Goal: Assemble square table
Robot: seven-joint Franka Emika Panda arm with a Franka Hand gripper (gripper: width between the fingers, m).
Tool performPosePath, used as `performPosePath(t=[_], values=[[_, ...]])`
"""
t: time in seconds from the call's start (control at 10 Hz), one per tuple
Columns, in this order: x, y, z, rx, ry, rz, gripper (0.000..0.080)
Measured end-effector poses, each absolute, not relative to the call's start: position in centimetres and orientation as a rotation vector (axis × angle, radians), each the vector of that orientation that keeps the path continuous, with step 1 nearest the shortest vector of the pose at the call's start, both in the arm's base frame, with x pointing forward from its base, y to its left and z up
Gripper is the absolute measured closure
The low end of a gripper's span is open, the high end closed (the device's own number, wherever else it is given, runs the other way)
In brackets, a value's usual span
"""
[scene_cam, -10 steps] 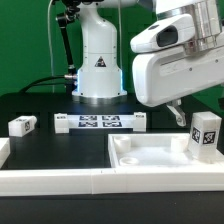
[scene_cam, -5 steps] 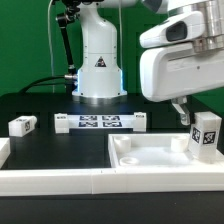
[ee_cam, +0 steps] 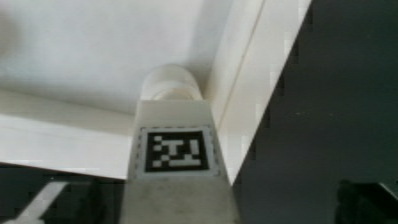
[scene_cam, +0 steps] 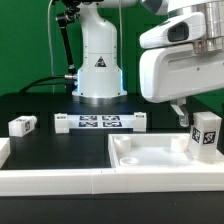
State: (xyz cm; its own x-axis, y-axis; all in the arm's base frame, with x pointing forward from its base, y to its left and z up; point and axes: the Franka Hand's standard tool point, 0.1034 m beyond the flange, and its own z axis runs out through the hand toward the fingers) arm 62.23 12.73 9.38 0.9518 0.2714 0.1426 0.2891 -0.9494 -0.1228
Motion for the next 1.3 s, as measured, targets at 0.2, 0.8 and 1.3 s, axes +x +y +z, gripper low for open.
performPosePath(t=[0.2,0.8,1.3], values=[[62.6,12.7,9.5,-2.996,-0.378,-0.163,0.0151],[63.3,11.4,9.2,-3.031,-0.370,-0.174,0.0278],[63.3,11.4,9.2,-3.032,-0.358,-0.173,0.0509]])
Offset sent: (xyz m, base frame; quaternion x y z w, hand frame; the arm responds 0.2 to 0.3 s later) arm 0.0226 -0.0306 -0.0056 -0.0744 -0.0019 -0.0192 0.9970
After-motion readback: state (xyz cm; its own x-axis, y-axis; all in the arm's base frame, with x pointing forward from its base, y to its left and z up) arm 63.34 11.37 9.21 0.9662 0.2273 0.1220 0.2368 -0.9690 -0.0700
